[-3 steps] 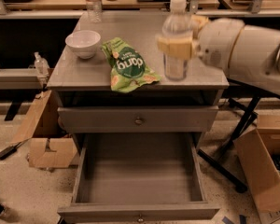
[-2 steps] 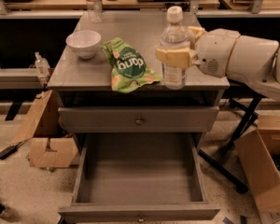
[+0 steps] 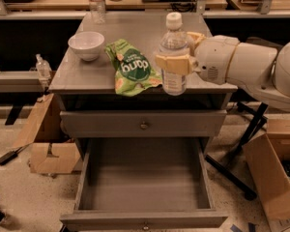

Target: Place blue plastic bottle into middle drawer

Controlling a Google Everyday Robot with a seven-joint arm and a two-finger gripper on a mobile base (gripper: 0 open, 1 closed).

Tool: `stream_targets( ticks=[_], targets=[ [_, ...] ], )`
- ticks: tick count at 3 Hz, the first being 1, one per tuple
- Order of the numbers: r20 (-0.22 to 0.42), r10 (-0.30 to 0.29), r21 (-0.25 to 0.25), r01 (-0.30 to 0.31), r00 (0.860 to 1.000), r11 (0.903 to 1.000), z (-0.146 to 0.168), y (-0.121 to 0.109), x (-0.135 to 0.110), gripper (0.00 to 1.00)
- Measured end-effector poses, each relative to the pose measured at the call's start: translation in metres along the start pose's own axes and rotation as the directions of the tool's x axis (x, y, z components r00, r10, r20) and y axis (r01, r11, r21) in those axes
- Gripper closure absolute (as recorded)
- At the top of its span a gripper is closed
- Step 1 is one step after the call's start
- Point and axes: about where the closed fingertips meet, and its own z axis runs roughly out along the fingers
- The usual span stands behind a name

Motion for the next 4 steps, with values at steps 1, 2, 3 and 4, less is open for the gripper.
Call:
stream_targets(
  ticks=[1, 2, 3, 4],
  targets=[
    [0.042, 0.047, -0.018, -0.046, 0.998, 0.9988, 0.006, 0.026, 0.040, 1.00],
    [0.087, 0.081, -0.062, -0.075, 0.993, 0.9952, 0.011, 0.084, 0.098, 1.00],
    [0.107, 0.083, -0.147, -0.066, 0.991, 0.9869, 0.030, 0.138, 0.161, 1.00],
    [0.085, 0.096, -0.254, -0.071, 0.992, 0.9646, 0.069, 0.170, 0.228, 1.00]
  ],
)
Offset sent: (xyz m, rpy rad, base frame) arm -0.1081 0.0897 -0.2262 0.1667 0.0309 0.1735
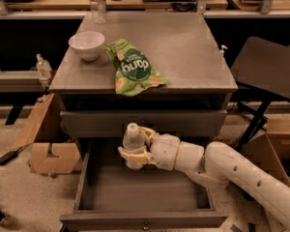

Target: Place blue plastic bottle into middle drawer

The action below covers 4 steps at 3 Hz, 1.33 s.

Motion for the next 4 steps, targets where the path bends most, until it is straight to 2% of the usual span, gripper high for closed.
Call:
stream_targets(
  ticks=[1, 2, 3, 4],
  targets=[
    [0.000, 0.000, 0.000, 0.000, 1.000, 1.0000, 0.000, 0.000, 0.000, 1.00],
    [0.006, 0.017, -0.013, -0.017, 1.000, 0.9998, 0.011, 0.003, 0.017, 1.00],
    [0.009, 0.048, -0.078, -0.047, 0.999, 0.9958, 0.057, 0.005, 0.098, 1.00],
    [0.003, 0.078, -0.155, -0.077, 0.997, 0.9849, 0.099, 0.012, 0.169, 1.00]
  ],
)
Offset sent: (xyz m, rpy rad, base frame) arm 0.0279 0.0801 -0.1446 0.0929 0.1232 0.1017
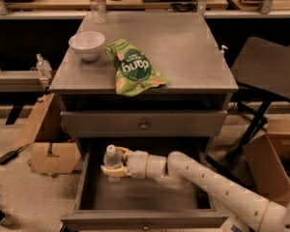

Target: Place blue plastic bottle into middle drawer

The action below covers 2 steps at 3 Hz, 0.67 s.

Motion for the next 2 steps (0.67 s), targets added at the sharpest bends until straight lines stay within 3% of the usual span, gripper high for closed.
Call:
stream_targets(
  ticks=[1, 2],
  targets=[
    [-0.017, 0.023, -0.047, -0.024, 1.000, 0.9986, 0.026, -0.004, 0.056, 1.00],
    [-0.042, 0.056, -0.059, -0.059, 0.998, 0.9965, 0.039, -0.009, 0.100, 1.00]
  ],
)
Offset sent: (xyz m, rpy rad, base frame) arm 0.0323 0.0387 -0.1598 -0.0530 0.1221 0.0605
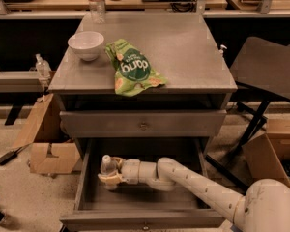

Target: Place blue plastic bottle into middle drawer

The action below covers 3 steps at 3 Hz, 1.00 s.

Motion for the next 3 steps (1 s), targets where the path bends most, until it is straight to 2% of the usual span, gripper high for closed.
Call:
stream_targets(
  ticks=[1, 2, 3],
  targets=[
    [0.002, -0.001, 0.000, 0.001, 1.000, 1.0000, 0.0014, -0.0004, -0.0013, 0.82],
    [0.003, 0.000, -0.004, 0.000, 1.000, 1.0000, 0.0036, 0.0010, -0.0018, 0.58],
    [0.005, 0.000, -0.009, 0.000, 1.000, 1.0000, 0.0062, 0.0027, -0.0025, 0.27]
  ],
)
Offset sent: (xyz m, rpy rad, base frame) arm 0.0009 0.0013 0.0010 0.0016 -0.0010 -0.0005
